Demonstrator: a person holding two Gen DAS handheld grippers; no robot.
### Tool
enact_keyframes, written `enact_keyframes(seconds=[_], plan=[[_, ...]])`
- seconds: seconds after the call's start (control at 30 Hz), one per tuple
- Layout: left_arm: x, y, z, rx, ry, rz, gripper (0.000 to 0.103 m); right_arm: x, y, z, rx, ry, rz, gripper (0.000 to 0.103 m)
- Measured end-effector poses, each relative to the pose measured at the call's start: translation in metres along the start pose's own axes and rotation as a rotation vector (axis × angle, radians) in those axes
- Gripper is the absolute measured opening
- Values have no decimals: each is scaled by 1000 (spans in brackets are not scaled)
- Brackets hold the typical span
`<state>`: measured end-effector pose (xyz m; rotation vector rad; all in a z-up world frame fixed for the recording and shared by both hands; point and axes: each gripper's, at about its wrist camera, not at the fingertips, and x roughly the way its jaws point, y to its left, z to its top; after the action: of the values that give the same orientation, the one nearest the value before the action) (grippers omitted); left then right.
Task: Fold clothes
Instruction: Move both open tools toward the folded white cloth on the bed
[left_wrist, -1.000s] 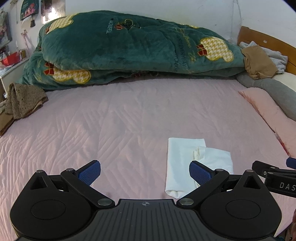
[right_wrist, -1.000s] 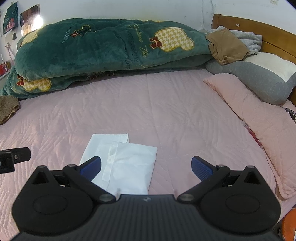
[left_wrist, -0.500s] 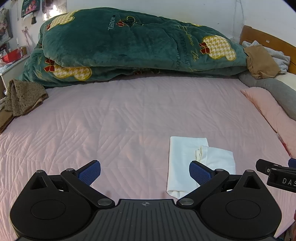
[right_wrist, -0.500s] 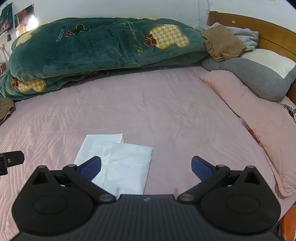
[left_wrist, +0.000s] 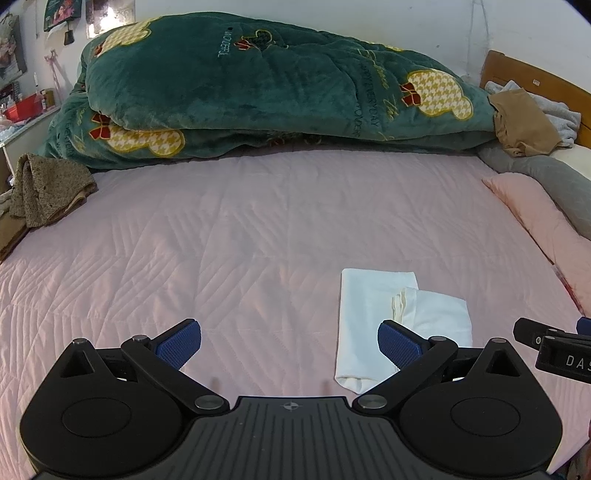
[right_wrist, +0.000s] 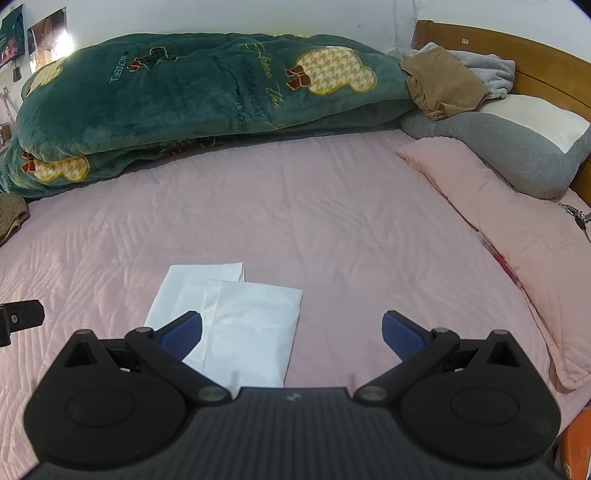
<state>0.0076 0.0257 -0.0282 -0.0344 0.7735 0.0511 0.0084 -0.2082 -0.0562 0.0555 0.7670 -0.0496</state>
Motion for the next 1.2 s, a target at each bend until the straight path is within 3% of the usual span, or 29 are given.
enact_keyframes(seconds=[1.2], plan=[[-6, 2, -4, 7, -1, -46, 102, -24, -12, -1, -10, -38, -76, 103]])
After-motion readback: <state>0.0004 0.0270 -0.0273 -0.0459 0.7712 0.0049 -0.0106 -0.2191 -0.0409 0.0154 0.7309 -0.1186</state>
